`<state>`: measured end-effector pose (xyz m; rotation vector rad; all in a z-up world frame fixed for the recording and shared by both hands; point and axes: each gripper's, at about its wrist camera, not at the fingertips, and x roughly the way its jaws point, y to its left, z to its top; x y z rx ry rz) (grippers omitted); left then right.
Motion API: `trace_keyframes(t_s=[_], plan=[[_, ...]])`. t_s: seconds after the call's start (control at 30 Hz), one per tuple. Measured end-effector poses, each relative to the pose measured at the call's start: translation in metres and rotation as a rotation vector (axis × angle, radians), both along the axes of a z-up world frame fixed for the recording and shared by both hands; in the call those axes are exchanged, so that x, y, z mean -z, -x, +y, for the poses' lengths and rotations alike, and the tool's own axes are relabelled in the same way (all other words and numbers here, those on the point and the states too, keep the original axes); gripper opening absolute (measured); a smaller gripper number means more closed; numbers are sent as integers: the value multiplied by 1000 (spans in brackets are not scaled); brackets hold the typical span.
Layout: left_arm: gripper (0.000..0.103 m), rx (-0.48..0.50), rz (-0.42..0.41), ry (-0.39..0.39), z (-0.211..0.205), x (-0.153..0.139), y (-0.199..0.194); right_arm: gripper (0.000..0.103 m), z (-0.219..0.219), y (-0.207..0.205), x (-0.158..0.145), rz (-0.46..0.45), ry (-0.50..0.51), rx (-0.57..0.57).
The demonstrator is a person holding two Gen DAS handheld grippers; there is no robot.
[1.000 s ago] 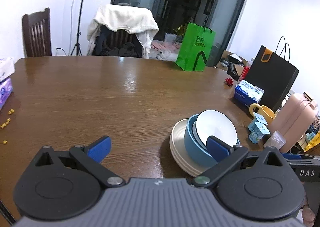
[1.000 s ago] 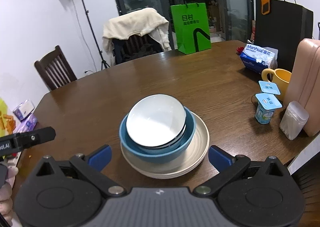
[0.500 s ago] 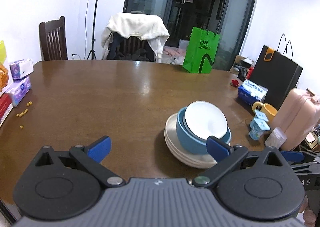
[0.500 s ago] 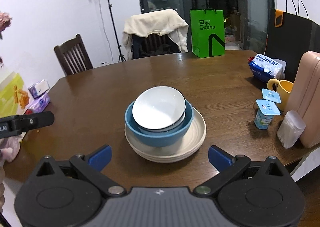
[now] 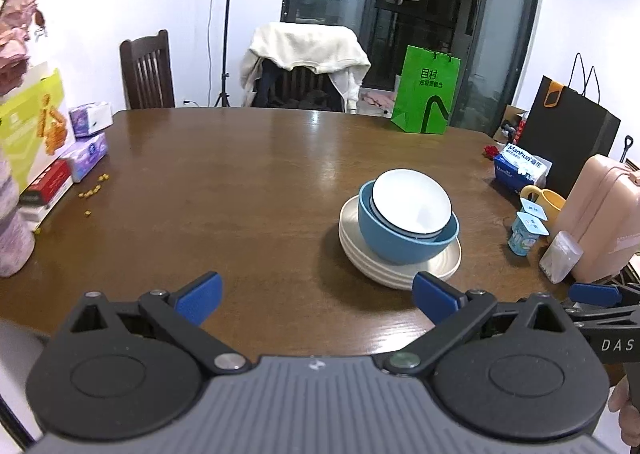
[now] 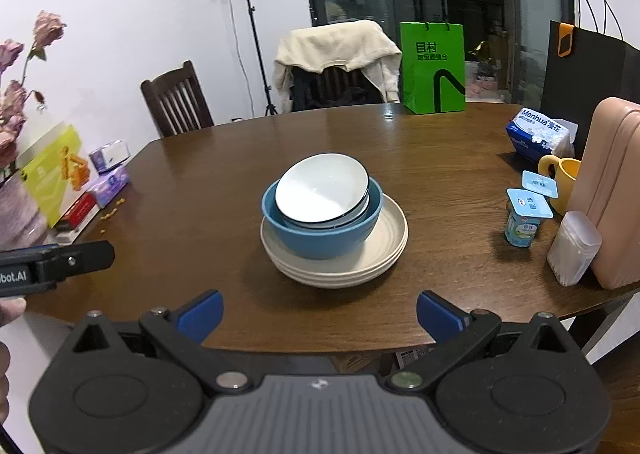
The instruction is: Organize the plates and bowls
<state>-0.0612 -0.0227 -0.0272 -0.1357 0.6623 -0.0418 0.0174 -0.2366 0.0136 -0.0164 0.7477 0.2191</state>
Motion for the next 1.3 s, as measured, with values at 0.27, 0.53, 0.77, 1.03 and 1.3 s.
trace_keyframes(t_s=[0.27,0.53,0.77,1.03,1.3], plan=[[103,-54,11,-5,-9,3,29,103,-9,20,1,0,-4,-47],[103,-88,-2,-11,-15,0,51,103,-13,35,-1,-11,-7,-83],[103,-103,-14,-17,-16,-2,60,103,-15,43,-4,-25,-13,-93],[103,-104,-20,-19,-16,-4,64,103,-13,48,-5,-32,-18,-96],[103,-102,-26,-14,-13,-4,65,103,-12,50,-6,-38,-16,-95]])
